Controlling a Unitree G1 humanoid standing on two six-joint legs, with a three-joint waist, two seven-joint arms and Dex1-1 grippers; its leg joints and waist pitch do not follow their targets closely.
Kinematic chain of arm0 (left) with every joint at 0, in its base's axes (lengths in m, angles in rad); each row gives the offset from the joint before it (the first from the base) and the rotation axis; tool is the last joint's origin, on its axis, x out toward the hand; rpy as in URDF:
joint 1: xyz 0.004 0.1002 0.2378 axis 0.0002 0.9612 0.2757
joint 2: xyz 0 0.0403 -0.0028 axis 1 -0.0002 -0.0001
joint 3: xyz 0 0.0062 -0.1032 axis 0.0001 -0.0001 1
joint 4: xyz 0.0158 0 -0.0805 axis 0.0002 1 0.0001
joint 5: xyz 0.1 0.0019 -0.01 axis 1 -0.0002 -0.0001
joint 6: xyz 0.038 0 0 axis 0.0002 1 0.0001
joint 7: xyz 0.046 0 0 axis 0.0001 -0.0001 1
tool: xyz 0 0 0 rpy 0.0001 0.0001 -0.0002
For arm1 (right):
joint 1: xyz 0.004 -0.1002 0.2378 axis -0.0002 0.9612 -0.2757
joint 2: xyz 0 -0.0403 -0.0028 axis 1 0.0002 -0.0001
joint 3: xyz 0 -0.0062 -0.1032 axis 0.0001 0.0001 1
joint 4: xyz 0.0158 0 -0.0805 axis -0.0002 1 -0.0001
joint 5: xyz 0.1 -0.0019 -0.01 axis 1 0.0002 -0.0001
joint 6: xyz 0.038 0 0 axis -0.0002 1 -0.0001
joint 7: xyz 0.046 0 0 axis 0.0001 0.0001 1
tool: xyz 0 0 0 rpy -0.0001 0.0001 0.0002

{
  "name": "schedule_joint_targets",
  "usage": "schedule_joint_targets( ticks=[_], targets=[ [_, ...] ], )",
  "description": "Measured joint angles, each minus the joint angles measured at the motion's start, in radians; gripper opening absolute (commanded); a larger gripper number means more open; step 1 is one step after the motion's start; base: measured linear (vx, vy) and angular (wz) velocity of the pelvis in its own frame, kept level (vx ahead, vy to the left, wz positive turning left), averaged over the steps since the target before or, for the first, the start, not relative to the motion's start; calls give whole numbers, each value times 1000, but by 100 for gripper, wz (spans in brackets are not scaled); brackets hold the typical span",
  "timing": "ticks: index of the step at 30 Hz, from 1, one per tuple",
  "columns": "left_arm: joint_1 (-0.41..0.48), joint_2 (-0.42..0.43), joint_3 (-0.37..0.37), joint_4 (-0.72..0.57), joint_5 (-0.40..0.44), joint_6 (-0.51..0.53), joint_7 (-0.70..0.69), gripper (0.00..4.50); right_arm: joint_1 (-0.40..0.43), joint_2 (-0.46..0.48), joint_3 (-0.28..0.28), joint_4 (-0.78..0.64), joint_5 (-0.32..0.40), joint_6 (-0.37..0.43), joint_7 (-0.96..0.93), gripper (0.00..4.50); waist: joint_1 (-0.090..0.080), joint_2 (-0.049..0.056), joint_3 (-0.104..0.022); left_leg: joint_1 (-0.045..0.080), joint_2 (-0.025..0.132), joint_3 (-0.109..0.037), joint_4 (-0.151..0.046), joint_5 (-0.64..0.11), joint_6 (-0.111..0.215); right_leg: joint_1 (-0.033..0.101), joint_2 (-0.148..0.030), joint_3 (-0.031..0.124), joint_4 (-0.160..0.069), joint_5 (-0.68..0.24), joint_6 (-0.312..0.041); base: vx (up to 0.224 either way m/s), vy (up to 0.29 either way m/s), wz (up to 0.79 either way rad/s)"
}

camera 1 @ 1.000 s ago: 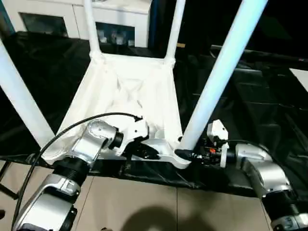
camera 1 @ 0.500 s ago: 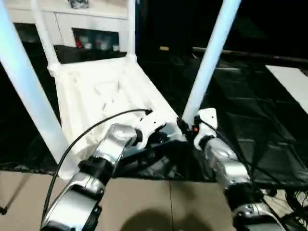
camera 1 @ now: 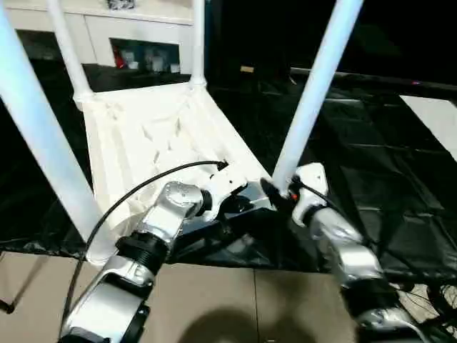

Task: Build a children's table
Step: Rotate leg to tighten

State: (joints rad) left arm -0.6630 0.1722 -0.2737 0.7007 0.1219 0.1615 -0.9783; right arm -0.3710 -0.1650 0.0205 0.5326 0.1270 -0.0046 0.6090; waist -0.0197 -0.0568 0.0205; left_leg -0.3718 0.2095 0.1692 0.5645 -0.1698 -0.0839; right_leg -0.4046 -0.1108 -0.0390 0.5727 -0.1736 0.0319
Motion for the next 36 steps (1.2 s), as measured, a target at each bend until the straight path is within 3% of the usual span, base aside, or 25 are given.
schedule_joint_targets(
  ticks=[10, 13, 14, 17, 19, 30, 36],
  targets=[
    [35, 135, -10, -39, -59, -127, -261, 0, 1, -189, 91, -56, 44, 35, 414, 311, 12, 1, 0, -2, 10, 4, -3, 0, 0, -2, 4, -2, 5, 0, -4, 0, 0, 0],
    [37, 156, -18, -42, -67, -153, -315, 0, -21, -200, 117, -45, 44, 47, 483, 311, 19, -1, 1, -3, 12, 7, 0, 0, 0, -2, 4, -1, 5, 0, -5, 0, 0, 0],
    [37, 160, -20, -41, -67, -159, -326, 0, -28, -202, 126, -41, 44, 49, 500, 284, 21, -1, 1, -3, 12, 8, 0, 0, 0, -2, 3, -1, 5, 0, -5, 0, 0, 0],
    [34, 169, -29, -33, -66, -182, -348, 0, -60, -207, 145, -14, 41, 49, 543, 277, 26, -4, 3, -2, 13, 12, 2, 0, 0, -2, 2, 0, 5, 0, -5, 0, 0, 0],
    [29, 170, -30, -25, -67, -187, -351, 0, -69, -208, 146, -14, 40, 49, 556, 244, 26, -5, 3, -2, 14, 12, 2, 0, -1, -1, 2, 0, 6, 0, -5, 0, 0, 0],
    [26, 181, -29, -19, -79, -186, -381, 0, -57, -211, 143, -40, 61, 88, 589, 203, 32, -7, 4, -1, 14, 13, 3, 0, 0, -1, 2, 0, 7, 0, -5, 0, 0, 0],
    [27, 128, -12, -20, -44, -103, -220, 0, 0, -98, 78, -44, 45, 74, 329, 200, 27, -9, 3, 5, 14, 13, 3, 0, -1, 4, 2, 1, 8, 1, -7, -8, 0, 0]
  ],
)
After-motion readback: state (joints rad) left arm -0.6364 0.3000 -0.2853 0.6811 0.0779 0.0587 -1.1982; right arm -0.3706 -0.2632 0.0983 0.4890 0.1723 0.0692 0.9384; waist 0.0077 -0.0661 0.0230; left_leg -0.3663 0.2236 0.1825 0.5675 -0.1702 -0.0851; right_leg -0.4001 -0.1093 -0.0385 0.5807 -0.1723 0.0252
